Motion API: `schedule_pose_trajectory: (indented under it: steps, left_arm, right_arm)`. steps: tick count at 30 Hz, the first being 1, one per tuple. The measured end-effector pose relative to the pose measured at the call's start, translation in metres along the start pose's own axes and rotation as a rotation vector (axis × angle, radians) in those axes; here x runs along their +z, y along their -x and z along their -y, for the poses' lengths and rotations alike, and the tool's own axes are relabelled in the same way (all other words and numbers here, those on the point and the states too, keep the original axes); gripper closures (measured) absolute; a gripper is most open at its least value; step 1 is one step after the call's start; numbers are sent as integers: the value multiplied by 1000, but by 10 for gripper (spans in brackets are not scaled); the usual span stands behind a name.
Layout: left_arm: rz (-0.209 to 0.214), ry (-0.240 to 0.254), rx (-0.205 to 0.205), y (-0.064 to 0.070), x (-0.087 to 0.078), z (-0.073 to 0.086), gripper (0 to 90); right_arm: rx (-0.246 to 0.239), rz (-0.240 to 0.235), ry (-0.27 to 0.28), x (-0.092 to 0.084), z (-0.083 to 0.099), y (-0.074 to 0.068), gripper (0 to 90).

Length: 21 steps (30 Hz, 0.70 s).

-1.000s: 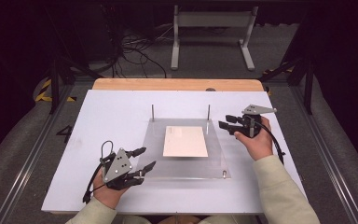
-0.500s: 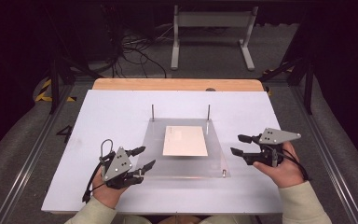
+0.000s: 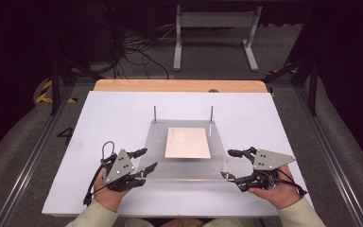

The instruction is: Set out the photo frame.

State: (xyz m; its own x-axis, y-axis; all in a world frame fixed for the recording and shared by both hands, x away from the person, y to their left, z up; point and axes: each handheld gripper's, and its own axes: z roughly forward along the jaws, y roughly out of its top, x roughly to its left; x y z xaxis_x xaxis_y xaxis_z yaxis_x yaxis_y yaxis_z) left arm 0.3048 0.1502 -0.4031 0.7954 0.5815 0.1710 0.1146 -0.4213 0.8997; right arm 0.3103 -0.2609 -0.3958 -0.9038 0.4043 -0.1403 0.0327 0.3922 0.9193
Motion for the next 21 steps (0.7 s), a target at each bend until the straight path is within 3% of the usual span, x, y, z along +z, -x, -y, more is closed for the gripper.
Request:
schedule_pose_trajectory:
  steps: [8, 12, 14, 18, 21]
  left_arm:
    - [-1, 1, -1, 0, 0, 0, 433]
    - [0, 4, 2, 0, 0, 0, 442]
    - [-2, 4, 9, 1, 0, -1, 459]
    - [-18, 7, 27, 3, -2, -4, 493]
    - [4, 13, 30, 1, -6, -6, 499]
  right_arm:
    - [-82, 21, 55, 13, -6, -11, 306]
    - [-105, 26, 79, 18, -8, -15, 519]
    - [-116, 40, 89, 19, -8, -17, 557]
    - [-82, 60, 88, 19, -12, -19, 557]
    - [-66, 56, 88, 17, -15, -20, 557]
